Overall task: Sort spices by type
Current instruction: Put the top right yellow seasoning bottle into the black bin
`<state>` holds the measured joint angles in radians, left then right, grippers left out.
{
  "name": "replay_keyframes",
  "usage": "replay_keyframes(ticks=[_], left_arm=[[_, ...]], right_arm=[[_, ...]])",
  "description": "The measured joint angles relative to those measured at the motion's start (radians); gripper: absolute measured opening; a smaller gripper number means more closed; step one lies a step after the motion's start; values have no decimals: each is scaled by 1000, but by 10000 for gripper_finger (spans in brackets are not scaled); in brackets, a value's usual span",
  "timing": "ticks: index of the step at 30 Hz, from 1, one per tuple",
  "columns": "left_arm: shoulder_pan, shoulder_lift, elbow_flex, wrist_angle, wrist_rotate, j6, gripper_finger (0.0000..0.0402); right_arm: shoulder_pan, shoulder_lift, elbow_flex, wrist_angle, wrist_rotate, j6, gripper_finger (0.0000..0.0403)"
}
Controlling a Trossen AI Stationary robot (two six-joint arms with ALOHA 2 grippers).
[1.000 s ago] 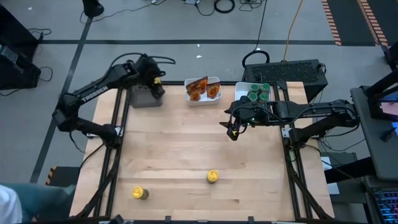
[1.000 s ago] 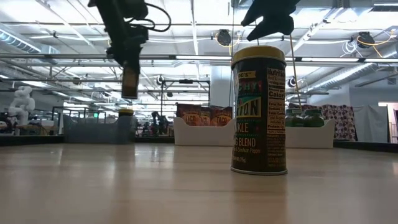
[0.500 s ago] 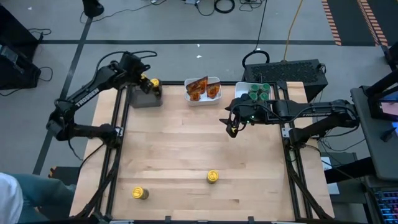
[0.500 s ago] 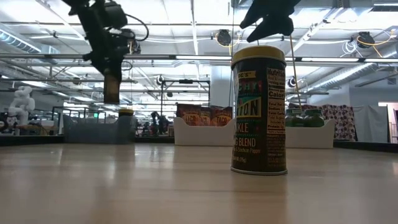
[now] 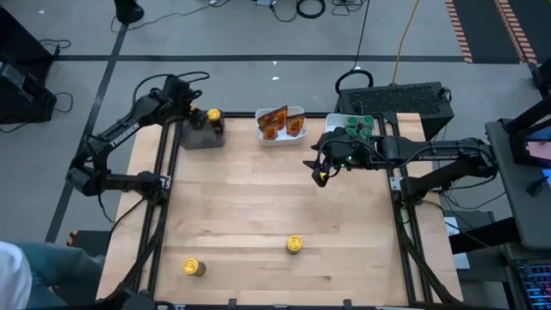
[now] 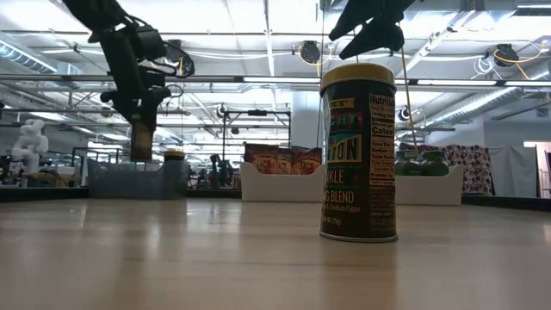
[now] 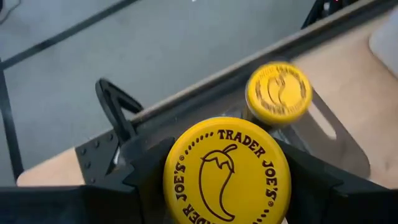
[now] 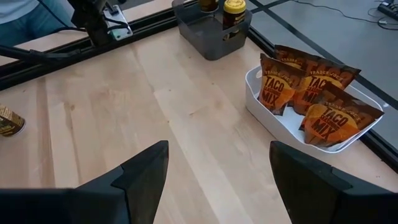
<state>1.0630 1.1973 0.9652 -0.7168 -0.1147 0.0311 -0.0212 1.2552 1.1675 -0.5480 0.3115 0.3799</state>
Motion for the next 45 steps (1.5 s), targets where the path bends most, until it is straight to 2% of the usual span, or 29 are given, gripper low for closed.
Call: replay_keyframes(ticks=[7, 14, 20, 37, 40, 45], left_arm=[[11, 36, -74, 125, 2, -51, 238], [11, 116, -89, 204, -12, -105, 238], [11, 164, -89, 227, -47, -105, 238], [11, 241, -88, 239, -47, -101, 238], [11, 241, -88, 239, -47, -96, 247], [11, 241, -88, 239, -48, -95, 285]], right_arm=[[-13, 0, 0, 0, 0, -3, 263], [-13, 0, 0, 1, 0, -7, 263], [-13, 0, 0, 1, 0, -2, 263], [-13, 0, 0, 2, 0, 1, 263], [-13, 0, 0, 2, 0, 1, 263], [-13, 0, 0, 2, 0, 1, 263]])
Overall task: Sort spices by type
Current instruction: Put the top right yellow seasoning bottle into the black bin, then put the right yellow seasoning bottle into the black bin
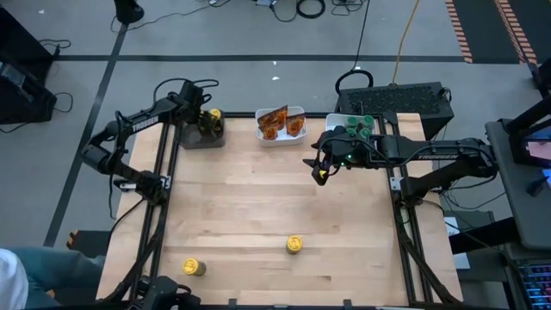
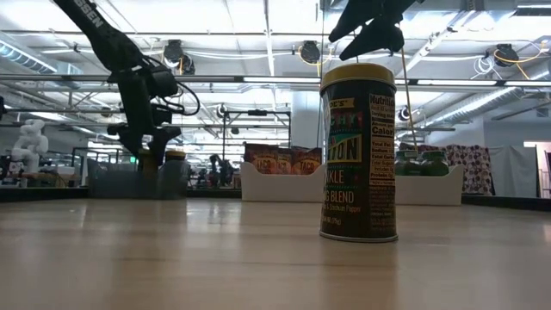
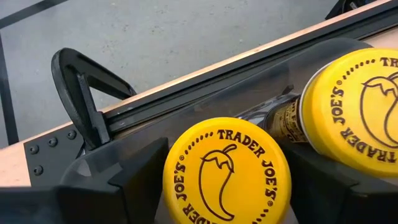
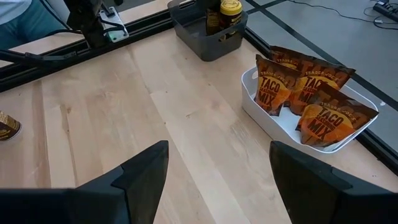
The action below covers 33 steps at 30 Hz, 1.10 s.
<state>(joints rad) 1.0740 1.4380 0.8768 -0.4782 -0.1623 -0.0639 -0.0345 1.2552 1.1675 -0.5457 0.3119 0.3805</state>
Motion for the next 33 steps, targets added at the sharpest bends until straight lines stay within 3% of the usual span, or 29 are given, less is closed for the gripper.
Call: replay_keyframes(ticks=[6, 11, 22, 28, 33], left_arm=[[0, 0, 10, -9, 1, 1, 319], [-2, -31, 52, -20, 31, 6, 325], [-18, -192, 162, -258, 33, 100, 325], [-79, -334, 165, -324, 212, 103, 325], [-212, -421, 165, -467, 357, 103, 325]], right_arm=[[0, 0, 0, 0, 0, 0, 263], [0, 0, 0, 0, 0, 0, 263], [0, 0, 0, 0, 0, -4, 263], [0, 0, 0, 0, 0, -17, 263], [0, 0, 0, 4, 0, -18, 263]])
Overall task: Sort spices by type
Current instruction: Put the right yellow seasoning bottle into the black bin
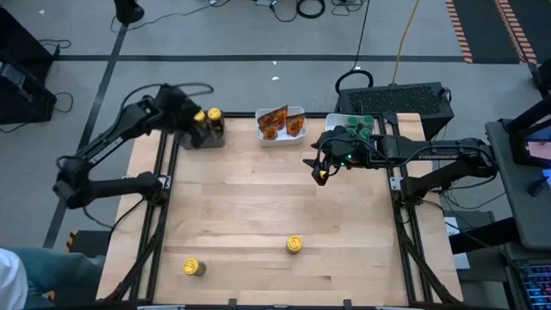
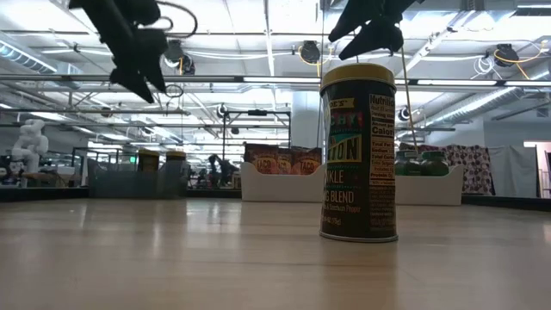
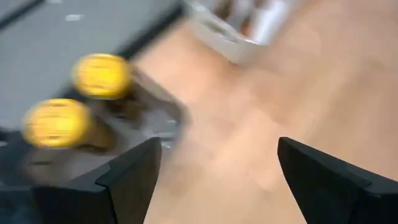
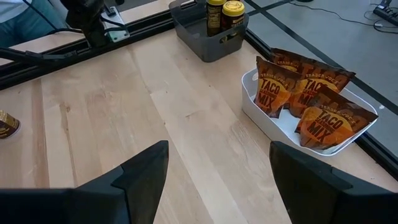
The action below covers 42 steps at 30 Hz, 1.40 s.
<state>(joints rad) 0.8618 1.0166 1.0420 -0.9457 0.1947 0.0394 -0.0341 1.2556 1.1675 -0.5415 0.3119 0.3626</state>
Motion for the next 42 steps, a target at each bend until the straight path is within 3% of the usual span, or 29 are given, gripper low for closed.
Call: replay_keyframes(ticks=[7, 12, 18, 23, 35, 42], left_arm=[[-289, -73, 0, 24, 71, -113, 325], [-514, -68, 0, 153, 60, -180, 325], [-742, 17, 0, 401, 13, -188, 325], [-894, 149, 0, 592, -15, -91, 325], [-1124, 422, 0, 989, -137, -32, 325], [-1166, 568, 77, 998, -146, 8, 325]], right_arm=[[4, 0, 0, -1, -10, 11, 263], [4, 0, 0, -1, -154, -16, 263], [47, 0, 0, -21, -285, -10, 263], [121, 0, 0, -50, -290, 10, 263], [259, 0, 0, -152, -202, -2, 263], [284, 0, 0, -132, -177, 42, 263]])
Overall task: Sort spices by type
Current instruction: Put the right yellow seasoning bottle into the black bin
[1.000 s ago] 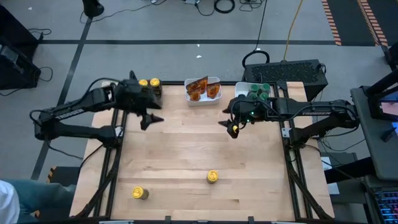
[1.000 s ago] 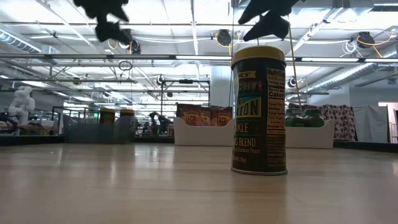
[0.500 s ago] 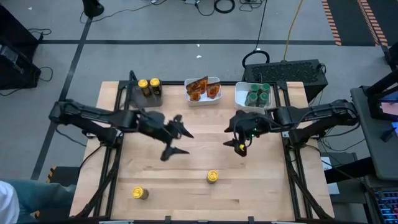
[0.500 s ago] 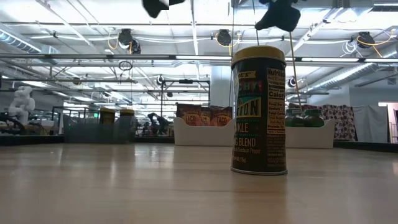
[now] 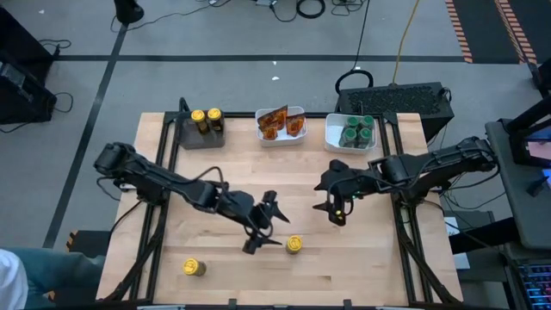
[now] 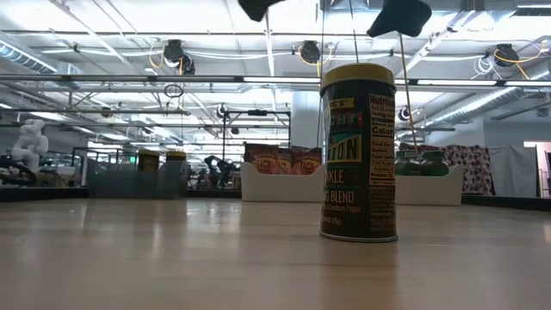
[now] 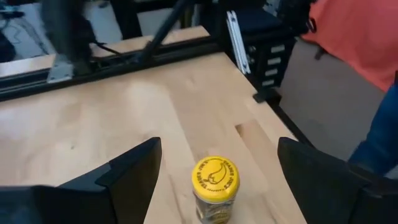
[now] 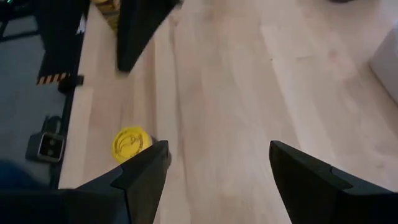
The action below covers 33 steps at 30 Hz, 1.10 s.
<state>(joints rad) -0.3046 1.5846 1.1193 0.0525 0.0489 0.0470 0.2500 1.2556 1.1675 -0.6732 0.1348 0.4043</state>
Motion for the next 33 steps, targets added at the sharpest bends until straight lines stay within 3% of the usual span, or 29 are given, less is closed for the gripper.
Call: replay_keyframes(ticks=[6, 11, 18, 25, 33], left_arm=[[1, 97, 12, -1, 29, 75, 325], [-5, 158, 12, 24, 41, 64, 325], [-36, 212, 13, 97, -18, 66, 325], [-47, 259, 13, 180, -86, 66, 325], [-47, 260, 13, 211, -87, 64, 325]], right_arm=[[14, 0, 0, 18, 102, 70, 263], [14, 0, 0, 9, 104, 127, 263], [14, 0, 0, -28, 109, 184, 263], [14, 0, 0, -29, 109, 186, 263], [14, 0, 0, -35, 109, 166, 263]])
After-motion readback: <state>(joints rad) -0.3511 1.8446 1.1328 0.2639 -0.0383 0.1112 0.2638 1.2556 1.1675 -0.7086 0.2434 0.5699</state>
